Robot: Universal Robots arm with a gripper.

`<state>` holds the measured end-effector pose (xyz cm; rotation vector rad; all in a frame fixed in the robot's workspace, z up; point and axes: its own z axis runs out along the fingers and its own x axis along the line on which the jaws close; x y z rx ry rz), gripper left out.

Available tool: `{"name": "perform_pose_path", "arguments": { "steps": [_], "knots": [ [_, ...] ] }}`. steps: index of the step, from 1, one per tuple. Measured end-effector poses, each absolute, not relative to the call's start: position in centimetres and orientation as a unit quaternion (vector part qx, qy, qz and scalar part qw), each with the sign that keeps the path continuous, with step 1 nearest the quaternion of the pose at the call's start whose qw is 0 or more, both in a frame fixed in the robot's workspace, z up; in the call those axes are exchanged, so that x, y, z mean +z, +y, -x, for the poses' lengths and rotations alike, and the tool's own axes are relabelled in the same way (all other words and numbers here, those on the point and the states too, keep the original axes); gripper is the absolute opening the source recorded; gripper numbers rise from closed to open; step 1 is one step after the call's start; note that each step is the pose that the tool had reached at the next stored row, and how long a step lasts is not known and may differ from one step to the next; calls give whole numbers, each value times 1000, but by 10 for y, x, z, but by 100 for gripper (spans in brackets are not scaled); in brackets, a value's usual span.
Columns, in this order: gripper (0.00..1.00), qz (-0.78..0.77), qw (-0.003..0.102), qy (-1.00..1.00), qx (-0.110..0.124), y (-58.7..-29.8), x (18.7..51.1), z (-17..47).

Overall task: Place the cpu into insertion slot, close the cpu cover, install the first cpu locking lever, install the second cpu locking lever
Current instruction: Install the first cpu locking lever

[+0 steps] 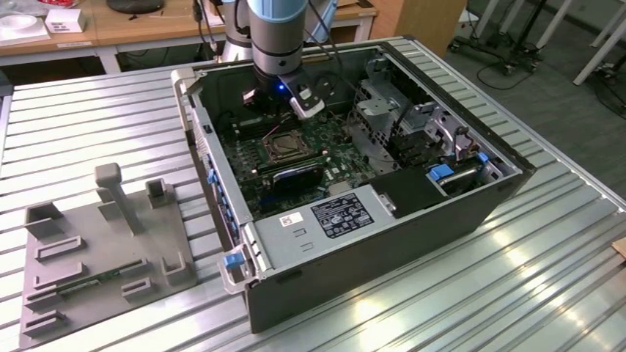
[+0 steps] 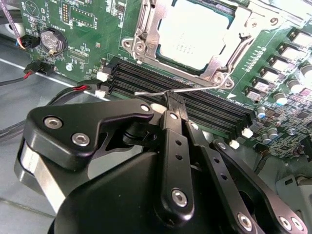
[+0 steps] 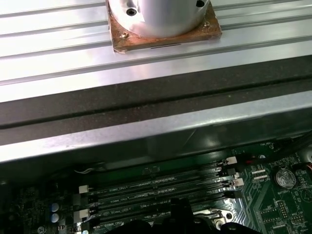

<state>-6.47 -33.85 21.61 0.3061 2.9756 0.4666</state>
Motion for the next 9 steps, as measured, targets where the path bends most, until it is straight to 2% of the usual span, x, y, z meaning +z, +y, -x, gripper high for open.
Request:
{"name": "perform_pose_path", "arguments": {
  "steps": [9],
  "knots": [
    [11, -101, 57, 981, 156, -339, 211, 64]
  ]
}}
